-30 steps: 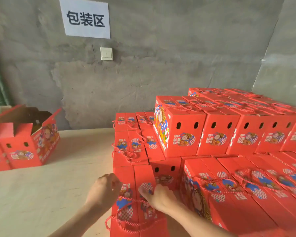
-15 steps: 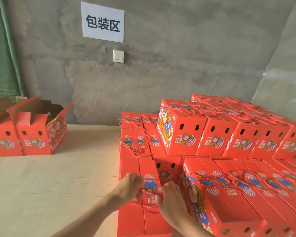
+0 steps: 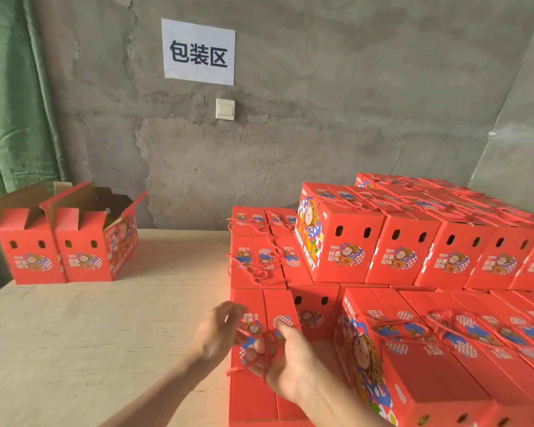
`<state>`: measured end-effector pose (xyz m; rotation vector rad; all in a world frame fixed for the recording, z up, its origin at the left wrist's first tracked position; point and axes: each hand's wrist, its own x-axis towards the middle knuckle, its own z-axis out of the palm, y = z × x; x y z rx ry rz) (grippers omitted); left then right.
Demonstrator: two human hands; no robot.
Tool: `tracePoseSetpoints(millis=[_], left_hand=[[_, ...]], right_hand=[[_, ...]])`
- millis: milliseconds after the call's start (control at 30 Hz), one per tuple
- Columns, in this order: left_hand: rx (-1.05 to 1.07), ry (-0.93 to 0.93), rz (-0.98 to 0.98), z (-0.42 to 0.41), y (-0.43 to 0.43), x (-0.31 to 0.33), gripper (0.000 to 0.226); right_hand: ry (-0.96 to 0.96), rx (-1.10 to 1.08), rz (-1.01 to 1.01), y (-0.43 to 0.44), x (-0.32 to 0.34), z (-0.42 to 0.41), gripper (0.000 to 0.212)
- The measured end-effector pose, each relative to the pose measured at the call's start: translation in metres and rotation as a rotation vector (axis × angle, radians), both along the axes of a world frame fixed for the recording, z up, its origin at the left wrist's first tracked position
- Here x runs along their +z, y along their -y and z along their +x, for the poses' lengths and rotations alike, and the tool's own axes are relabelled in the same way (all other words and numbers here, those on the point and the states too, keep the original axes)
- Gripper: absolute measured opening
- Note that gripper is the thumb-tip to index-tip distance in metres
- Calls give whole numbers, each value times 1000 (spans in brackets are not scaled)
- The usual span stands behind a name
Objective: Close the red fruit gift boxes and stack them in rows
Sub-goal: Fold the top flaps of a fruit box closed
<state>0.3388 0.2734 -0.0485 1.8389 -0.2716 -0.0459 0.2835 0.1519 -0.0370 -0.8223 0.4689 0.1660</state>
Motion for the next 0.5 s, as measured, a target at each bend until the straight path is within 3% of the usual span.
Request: tracePoseSetpoints(millis=[67,167,267,367,500], left_hand=[[110,70,-27,6,-7,-5,18],[67,137,76,8,-18,-28,12],[-133,111,171,0,-12,-56,20],[-287,257,243,-12,-2,-62,42],[-263,221,39,-18,3,-31,57]], right_hand=[[-87,21,-17,4,9,-8,54],[-103,196,-146,18,33,-9,17],[3,210,-410,36,70,14,19],[108,162,-620,32,98,32,20],[221,124,-666,16,137,51,24]])
